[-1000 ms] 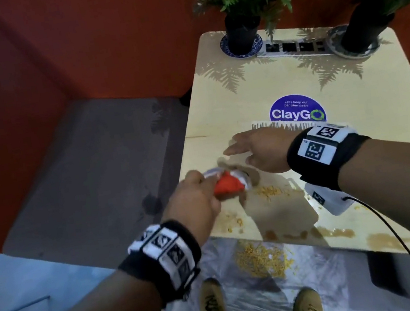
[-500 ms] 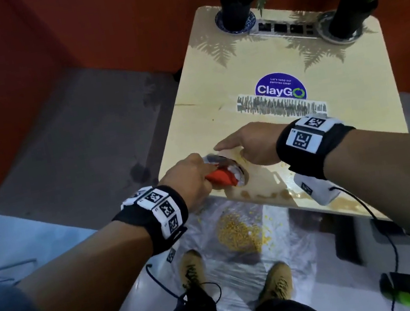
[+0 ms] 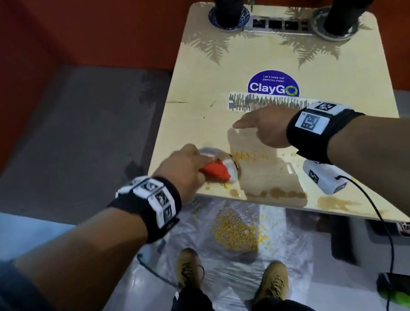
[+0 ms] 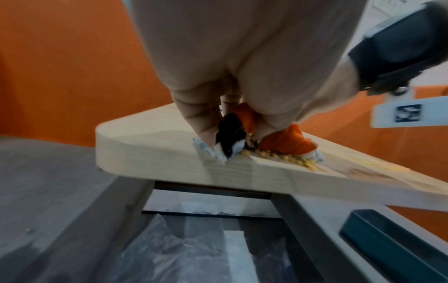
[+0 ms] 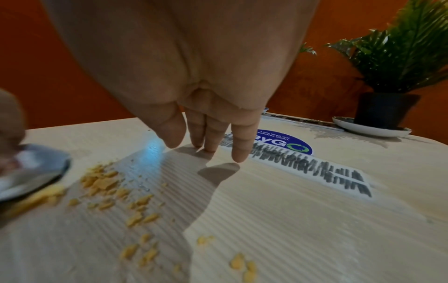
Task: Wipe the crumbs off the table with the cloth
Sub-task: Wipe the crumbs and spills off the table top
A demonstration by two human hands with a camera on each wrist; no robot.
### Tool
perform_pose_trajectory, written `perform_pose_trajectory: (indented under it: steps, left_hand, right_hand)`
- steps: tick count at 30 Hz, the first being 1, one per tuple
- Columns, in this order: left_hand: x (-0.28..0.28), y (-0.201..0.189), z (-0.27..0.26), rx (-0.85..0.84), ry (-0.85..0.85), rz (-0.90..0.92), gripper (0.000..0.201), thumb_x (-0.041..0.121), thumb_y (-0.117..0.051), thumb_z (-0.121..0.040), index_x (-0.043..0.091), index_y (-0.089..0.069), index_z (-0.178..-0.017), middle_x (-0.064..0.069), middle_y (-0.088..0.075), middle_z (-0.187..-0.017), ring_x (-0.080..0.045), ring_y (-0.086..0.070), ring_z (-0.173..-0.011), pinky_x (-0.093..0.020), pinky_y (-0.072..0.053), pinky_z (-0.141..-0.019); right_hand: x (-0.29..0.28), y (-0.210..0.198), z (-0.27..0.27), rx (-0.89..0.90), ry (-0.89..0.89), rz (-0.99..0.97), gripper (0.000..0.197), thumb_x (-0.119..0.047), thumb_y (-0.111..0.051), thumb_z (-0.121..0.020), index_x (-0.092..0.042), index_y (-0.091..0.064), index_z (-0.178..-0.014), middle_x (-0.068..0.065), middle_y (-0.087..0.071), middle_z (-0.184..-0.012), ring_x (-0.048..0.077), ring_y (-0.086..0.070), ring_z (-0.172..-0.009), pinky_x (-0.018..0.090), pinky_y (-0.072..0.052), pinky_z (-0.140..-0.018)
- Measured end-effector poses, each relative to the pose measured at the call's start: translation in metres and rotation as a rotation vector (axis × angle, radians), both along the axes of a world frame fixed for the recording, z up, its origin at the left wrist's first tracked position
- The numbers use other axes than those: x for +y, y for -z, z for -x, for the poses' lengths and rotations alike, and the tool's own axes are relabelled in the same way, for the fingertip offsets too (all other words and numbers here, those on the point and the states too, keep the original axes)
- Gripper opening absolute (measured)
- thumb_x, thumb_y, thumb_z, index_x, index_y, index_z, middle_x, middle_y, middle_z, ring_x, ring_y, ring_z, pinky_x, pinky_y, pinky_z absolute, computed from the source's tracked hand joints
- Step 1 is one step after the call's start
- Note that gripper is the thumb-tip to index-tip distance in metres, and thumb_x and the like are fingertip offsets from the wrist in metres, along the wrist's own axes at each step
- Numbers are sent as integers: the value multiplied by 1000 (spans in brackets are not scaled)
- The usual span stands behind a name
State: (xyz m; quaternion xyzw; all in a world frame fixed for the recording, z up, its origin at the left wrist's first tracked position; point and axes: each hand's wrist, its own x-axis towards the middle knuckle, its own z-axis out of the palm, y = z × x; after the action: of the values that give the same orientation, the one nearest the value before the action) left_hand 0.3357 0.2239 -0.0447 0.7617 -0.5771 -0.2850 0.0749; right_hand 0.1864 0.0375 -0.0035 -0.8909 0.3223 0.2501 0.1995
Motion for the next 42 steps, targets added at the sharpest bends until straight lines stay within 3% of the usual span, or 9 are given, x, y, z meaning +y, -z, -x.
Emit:
perform_pose_trajectory:
  steps: [5,9,13,18,23,27,31,35,42]
  left_hand:
    - [31,4,35,104,144,-2,45,21,-54,-80,33,-63,-122,-4,-52,-108,-28,-57,-92,-37,-49,-78]
    - [17,-10,31,176,178,44,44,26,-51,-76,23,-67,-117,-9,-56,-104,-27,-58,-86,-38,-50,-82]
    - [-34,-20,1,44,98,173,39,14,-56,-81,21,-64,-119,-12,-53,-108,-33,-56,-90,-42,-49,-85]
    - [-77,-16,-7,-84,23,54,38,13,-54,-87,21,-59,-124,-13,-49,-118,-36,-54,-100,-38,-46,-87]
    - [-58,-6,20,-45,170,34,38,14,-56,-83,21,-63,-120,-14,-53,-113,-37,-55,-97,-46,-49,-85]
    - [-38,-4,48,12,339,-35,41,16,-57,-82,22,-63,-122,-14,-53,-115,-36,-55,-98,-48,-49,-84]
    - [-27,-8,62,119,492,-47,45,24,-49,-76,17,-66,-117,-12,-56,-104,-34,-58,-92,-41,-49,-81]
    - [-56,-12,44,213,397,65,39,12,-54,-76,14,-67,-113,-7,-56,-95,-27,-57,-87,-33,-48,-78]
    - [-118,-11,35,-100,212,56,31,15,-59,-83,22,-66,-112,-11,-54,-103,-35,-55,-95,-43,-49,-87]
  right_hand:
    - [-1,-4,7,-19,-36,-6,77,7,-35,-89,-45,-39,-145,-10,-37,-157,22,-37,-143,36,-39,-111]
    - [0,-10,11,-31,-30,-39,73,6,-36,-91,-41,-41,-146,-8,-47,-151,21,-46,-135,25,-39,-95]
    - [-3,-8,19,-88,21,-28,64,0,-39,-94,-36,-42,-146,-5,-49,-150,23,-46,-135,28,-38,-100]
    - [-6,-3,26,-68,69,35,73,7,-37,-89,-38,-41,-146,-3,-43,-154,27,-42,-139,38,-43,-106]
    - [-8,-5,34,-72,62,17,74,8,-35,-89,-37,-42,-146,-4,-45,-153,24,-41,-140,32,-39,-107]
    - [-4,-10,45,-56,32,-5,69,6,-36,-93,-38,-40,-147,-6,-47,-152,20,-54,-115,20,-40,-77]
    - [-2,-5,57,-68,40,-87,67,4,-37,-93,-40,-46,-143,-8,-49,-150,18,-49,-132,24,-37,-91]
    - [-1,-8,66,-200,113,-186,46,-7,-46,-97,-30,-57,-136,-5,-61,-138,14,-56,-125,29,-43,-105]
    - [-9,-6,58,-341,213,-85,39,-14,-54,-94,-28,-63,-129,0,-62,-131,25,-55,-118,30,-42,-91]
